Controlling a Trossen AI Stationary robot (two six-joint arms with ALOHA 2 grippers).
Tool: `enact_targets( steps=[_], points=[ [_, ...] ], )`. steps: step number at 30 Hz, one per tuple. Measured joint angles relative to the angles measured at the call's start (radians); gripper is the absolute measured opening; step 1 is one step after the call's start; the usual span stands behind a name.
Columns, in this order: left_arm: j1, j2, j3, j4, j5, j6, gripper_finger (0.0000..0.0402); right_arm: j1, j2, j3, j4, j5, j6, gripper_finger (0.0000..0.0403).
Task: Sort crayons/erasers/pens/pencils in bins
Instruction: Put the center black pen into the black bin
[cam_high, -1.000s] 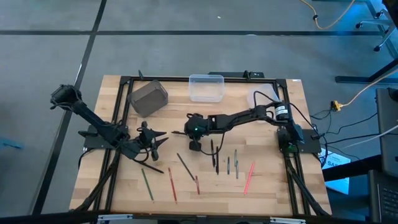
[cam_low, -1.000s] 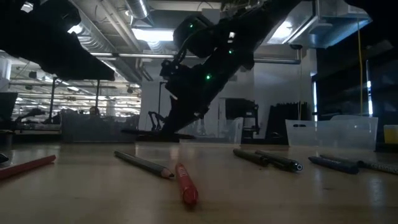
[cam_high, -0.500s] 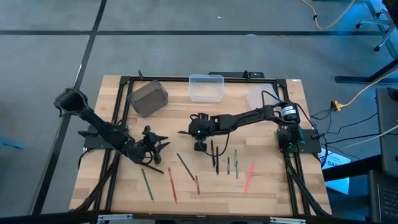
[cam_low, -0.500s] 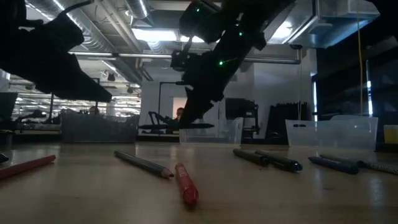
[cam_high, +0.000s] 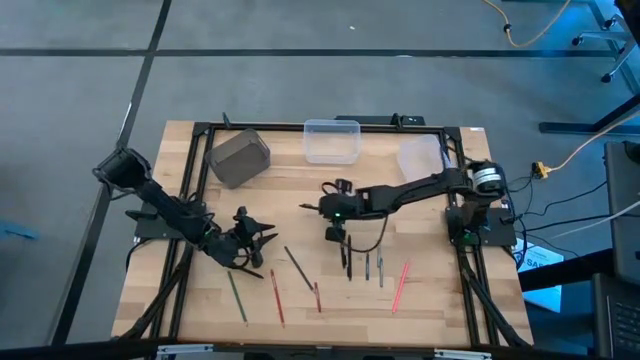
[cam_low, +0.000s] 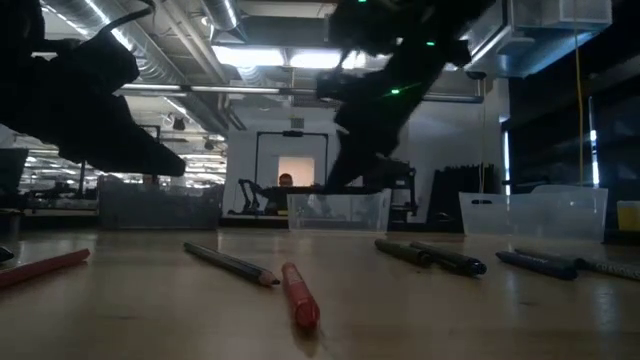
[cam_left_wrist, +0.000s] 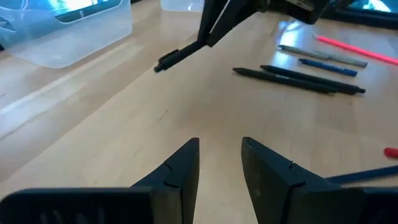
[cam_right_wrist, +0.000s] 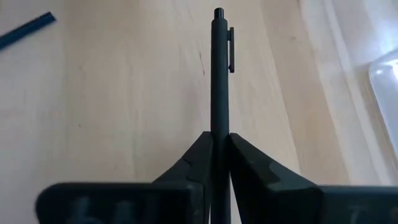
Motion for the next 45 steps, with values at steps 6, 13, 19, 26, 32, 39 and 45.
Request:
enact_targets(
  steps=[6,13,19,26,32,39,45],
  points=[
    [0.058,0.052,0.0,0.096,0.049,0.052,0.0112,-0.001,-0.15,-0.191,0.142,0.002,0.065,0.0049],
    [0.13,0.169,0.087,0.159,0.139,0.136,0.0119,0.0,-0.294,-0.331,0.205,0.025,0.107,0.0049],
    [0.188,0.257,0.199,0.129,0.153,0.184,0.0161,-0.001,-0.379,-0.385,0.199,0.037,0.128,0.0049],
    [0.214,0.265,0.244,0.026,0.194,0.18,0.0177,-0.001,-0.422,-0.394,0.069,0.121,0.134,0.0049],
    [0.208,0.189,0.245,-0.033,0.185,0.212,0.0177,-0.022,-0.442,-0.393,0.029,0.148,0.155,0.0049],
    [0.267,0.16,0.245,0.058,0.244,0.425,0.0181,0.002,-0.382,-0.392,0.228,-0.04,0.115,0.0049],
    [0.314,0.162,0.245,0.228,0.302,0.703,0.0182,0.041,-0.348,-0.392,0.266,-0.045,0.098,0.0049]
  ],
)
